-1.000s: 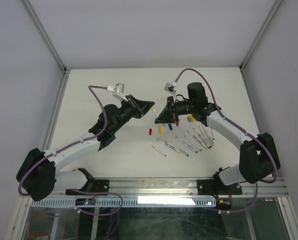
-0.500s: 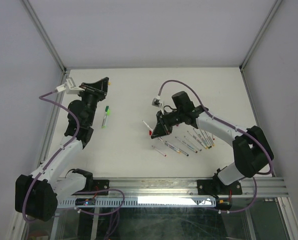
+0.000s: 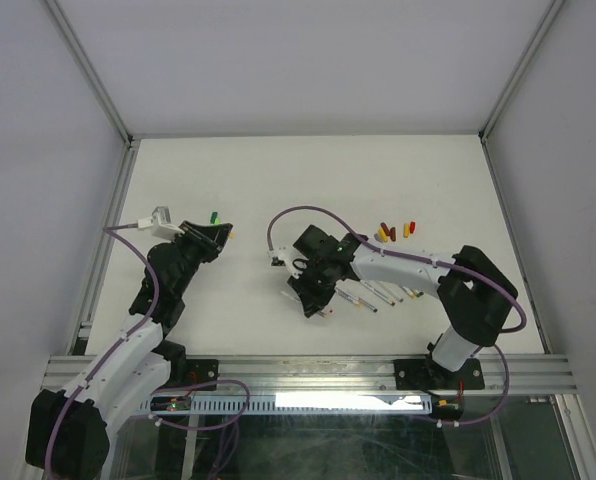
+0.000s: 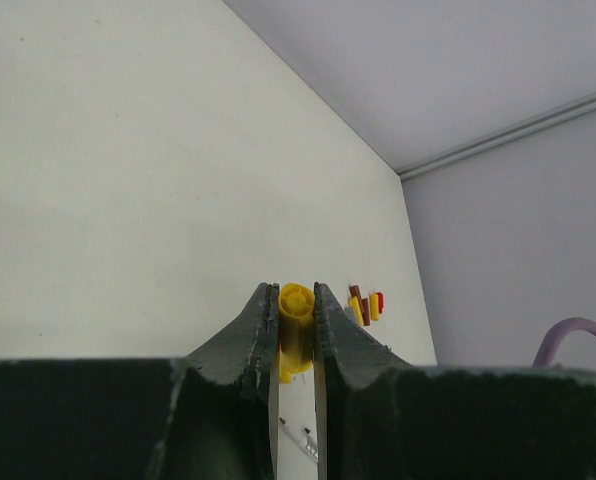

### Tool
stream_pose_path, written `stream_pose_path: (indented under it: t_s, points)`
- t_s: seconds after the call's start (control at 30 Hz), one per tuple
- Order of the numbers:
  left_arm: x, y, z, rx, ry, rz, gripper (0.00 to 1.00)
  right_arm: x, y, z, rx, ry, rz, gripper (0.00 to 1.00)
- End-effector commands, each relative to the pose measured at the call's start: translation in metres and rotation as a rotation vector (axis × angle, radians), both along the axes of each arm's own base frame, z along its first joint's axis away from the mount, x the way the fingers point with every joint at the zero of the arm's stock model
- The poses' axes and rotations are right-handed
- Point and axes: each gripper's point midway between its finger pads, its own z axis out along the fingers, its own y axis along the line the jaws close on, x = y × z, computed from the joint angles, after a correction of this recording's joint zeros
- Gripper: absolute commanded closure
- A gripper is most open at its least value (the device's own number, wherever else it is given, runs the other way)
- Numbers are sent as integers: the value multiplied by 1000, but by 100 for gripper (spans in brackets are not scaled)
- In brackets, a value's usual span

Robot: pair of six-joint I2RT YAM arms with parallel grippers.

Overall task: Open the pen caps
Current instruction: Place the pen at the center of the board.

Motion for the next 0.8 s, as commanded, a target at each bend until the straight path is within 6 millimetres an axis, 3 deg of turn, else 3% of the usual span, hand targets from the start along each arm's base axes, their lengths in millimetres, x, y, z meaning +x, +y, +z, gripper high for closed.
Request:
stream_pose_path:
  t_s: [0.0, 0.23, 0.57, 0.77]
  points:
    - [-11, -5, 5, -36, -14, -43, 100, 28, 2, 0, -94, -142, -157, 97]
    - [-16, -3, -18, -40, 55, -35, 100, 31, -3, -12, -150, -176, -275, 95]
    - [-17, -4, -23, -53, 67, -38, 100, 20, -4, -34, -236, -147, -269, 91]
    - [-20, -3, -23, -55, 63, -36, 100, 20, -10, -45, -275, -154, -261, 76]
